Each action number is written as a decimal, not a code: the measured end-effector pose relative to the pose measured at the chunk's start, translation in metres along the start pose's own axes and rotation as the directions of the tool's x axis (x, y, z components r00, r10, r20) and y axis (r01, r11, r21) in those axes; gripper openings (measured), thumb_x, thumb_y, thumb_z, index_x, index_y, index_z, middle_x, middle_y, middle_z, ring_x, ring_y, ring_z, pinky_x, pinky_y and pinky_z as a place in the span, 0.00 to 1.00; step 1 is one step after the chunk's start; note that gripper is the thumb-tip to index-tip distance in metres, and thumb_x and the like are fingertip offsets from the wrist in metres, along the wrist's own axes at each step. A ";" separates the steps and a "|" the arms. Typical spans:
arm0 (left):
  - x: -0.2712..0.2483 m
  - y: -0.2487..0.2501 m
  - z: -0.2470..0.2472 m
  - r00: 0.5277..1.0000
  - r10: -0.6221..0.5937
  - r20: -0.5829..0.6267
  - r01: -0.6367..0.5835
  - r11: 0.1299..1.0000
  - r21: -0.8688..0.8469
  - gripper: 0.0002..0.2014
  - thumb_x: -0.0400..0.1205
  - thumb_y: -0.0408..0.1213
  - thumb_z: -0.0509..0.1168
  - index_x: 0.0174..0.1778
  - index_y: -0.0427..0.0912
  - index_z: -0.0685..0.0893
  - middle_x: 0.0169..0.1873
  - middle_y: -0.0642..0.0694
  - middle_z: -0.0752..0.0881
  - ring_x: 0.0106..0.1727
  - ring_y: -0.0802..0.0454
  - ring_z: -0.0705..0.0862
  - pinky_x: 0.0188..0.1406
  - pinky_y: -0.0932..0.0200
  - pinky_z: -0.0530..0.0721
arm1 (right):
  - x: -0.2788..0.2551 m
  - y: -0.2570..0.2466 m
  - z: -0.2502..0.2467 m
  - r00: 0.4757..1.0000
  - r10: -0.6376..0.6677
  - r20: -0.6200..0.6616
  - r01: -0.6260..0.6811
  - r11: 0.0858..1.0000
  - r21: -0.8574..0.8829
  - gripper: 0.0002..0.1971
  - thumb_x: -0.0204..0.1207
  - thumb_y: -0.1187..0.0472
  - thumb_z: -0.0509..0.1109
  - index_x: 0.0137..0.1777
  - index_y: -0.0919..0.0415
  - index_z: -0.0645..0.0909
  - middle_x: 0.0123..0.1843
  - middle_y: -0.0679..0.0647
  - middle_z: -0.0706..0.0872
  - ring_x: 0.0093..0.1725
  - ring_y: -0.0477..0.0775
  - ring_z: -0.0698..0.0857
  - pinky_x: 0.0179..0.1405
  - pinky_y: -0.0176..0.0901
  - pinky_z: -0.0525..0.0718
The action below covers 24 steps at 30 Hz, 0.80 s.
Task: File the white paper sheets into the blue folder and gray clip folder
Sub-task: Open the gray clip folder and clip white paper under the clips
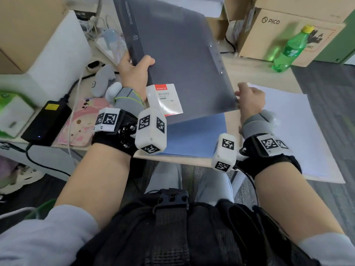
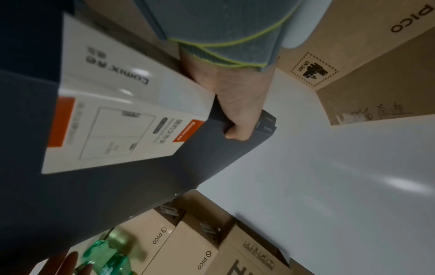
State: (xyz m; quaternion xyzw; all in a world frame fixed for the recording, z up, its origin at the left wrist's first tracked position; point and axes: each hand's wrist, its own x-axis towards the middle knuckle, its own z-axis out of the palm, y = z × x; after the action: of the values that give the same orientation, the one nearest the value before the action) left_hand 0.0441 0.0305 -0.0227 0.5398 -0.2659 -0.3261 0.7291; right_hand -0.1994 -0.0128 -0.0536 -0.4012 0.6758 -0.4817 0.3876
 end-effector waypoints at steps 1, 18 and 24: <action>-0.003 -0.002 0.000 1.000 -0.023 0.018 0.023 1.000 0.014 0.10 0.69 0.26 0.67 0.45 0.39 0.84 0.33 0.50 0.86 0.32 0.54 0.83 0.33 0.62 0.84 | -0.003 0.000 0.000 1.000 -0.010 0.030 0.014 0.993 -0.117 0.17 0.72 0.52 0.68 0.23 0.55 0.73 0.28 0.53 0.79 0.32 0.55 0.76 0.35 0.46 0.76; -0.041 -0.062 -0.003 0.874 -0.414 0.255 0.344 0.897 0.279 0.13 0.79 0.30 0.65 0.59 0.37 0.78 0.41 0.42 0.86 0.31 0.52 0.87 0.27 0.62 0.87 | -0.023 0.050 -0.043 0.987 0.155 0.046 -0.124 0.906 -0.404 0.31 0.68 0.46 0.75 0.64 0.67 0.76 0.57 0.59 0.83 0.56 0.61 0.82 0.54 0.48 0.79; -0.041 -0.063 -0.005 0.835 -0.440 0.330 0.219 0.817 0.534 0.16 0.82 0.32 0.63 0.66 0.36 0.77 0.55 0.42 0.84 0.49 0.47 0.84 0.47 0.58 0.84 | -0.026 0.047 -0.045 0.989 0.144 0.042 -0.112 0.898 -0.425 0.28 0.65 0.47 0.77 0.59 0.66 0.79 0.54 0.60 0.84 0.55 0.62 0.84 0.48 0.48 0.79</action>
State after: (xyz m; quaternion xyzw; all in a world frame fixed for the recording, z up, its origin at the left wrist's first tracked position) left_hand 0.0096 0.0521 -0.0862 0.6524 -0.3946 -0.4880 0.4250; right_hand -0.2384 0.0364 -0.0851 -0.4474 0.7742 -0.2829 0.3470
